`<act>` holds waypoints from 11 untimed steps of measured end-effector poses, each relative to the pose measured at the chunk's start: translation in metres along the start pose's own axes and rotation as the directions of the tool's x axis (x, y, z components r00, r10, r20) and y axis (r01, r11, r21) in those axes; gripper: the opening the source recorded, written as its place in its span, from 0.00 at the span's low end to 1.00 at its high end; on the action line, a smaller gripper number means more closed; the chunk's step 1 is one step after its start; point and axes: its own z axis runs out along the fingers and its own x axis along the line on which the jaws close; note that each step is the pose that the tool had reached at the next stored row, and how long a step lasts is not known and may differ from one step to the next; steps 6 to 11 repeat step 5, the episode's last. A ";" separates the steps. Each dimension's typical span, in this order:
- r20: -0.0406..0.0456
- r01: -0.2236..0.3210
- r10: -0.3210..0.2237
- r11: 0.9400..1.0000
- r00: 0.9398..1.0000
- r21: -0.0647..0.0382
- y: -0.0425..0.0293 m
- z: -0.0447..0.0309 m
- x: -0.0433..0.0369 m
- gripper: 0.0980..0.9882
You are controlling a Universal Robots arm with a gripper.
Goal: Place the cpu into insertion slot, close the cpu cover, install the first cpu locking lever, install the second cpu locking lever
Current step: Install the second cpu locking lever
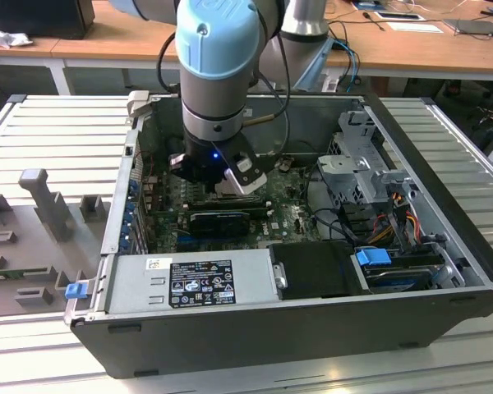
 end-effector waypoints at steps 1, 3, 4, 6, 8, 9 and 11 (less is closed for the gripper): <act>0.000 0.000 0.000 1.000 1.000 0.000 0.0006 -0.0020 0.0000 0.01; 0.000 0.000 0.000 1.000 1.000 0.000 0.0010 -0.0034 0.0000 0.01; 0.000 0.000 0.000 1.000 1.000 0.000 0.0010 -0.0034 0.0000 0.01; 0.000 0.000 0.000 1.000 1.000 0.000 0.0010 -0.0034 0.0000 0.01; 0.000 0.000 0.000 1.000 1.000 0.000 0.0010 -0.0034 0.0000 0.01; 0.000 0.000 0.000 1.000 1.000 0.000 0.0010 -0.0034 0.0000 0.01; 0.000 0.000 0.000 1.000 1.000 0.000 0.0010 -0.0034 0.0000 0.01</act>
